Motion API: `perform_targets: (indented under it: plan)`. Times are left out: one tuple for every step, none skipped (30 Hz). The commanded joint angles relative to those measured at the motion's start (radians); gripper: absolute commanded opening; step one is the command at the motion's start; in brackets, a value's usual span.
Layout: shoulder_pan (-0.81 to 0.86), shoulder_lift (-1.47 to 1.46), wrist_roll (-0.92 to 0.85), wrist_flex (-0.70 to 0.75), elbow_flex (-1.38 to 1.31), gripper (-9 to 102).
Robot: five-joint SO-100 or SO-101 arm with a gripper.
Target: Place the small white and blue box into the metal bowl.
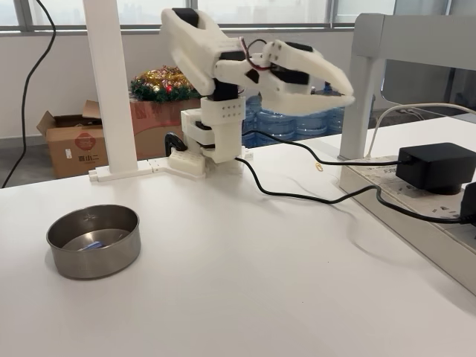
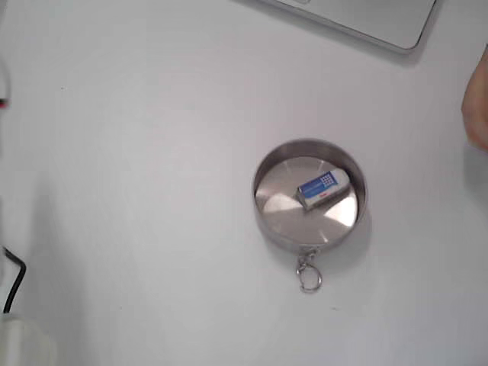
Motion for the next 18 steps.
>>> perform_targets:
  plan:
    - [-0.018, 0.204, 0.011, 0.337, 0.074, -5]
    - [-0.002, 0.288, 0.043, 0.445, 0.074, -5]
    - [0.02, 0.37, 0.081, 0.555, 0.074, -5]
    - [0.049, 0.465, 0.124, 0.673, 0.074, -5]
    - [0.075, 0.543, 0.156, 0.773, 0.074, -5]
    - [0.097, 0.62, 0.186, 0.871, 0.072, -5]
    - [0.114, 0.683, 0.199, 0.963, 0.067, -5]
    - [0.126, 0.733, 0.209, 1.051, 0.064, -5]
    - [0.14, 0.776, 0.212, 1.129, 0.063, -5]
    - [0.15, 0.79, 0.212, 1.183, 0.063, -5]
    - [0.155, 0.788, 0.21, 1.226, 0.063, -5]
    - [0.156, 0.787, 0.21, 1.262, 0.063, -5]
    - [0.161, 0.787, 0.21, 1.287, 0.063, -5]
    - [0.161, 0.787, 0.21, 1.313, 0.063, -5]
    - [0.161, 0.787, 0.219, 1.327, 0.063, -5]
    - [0.161, 0.787, 0.218, 1.331, 0.063, -5]
    - [0.16, 0.787, 0.218, 1.33, 0.063, -5]
    - [0.16, 0.787, 0.219, 1.331, 0.063, -5]
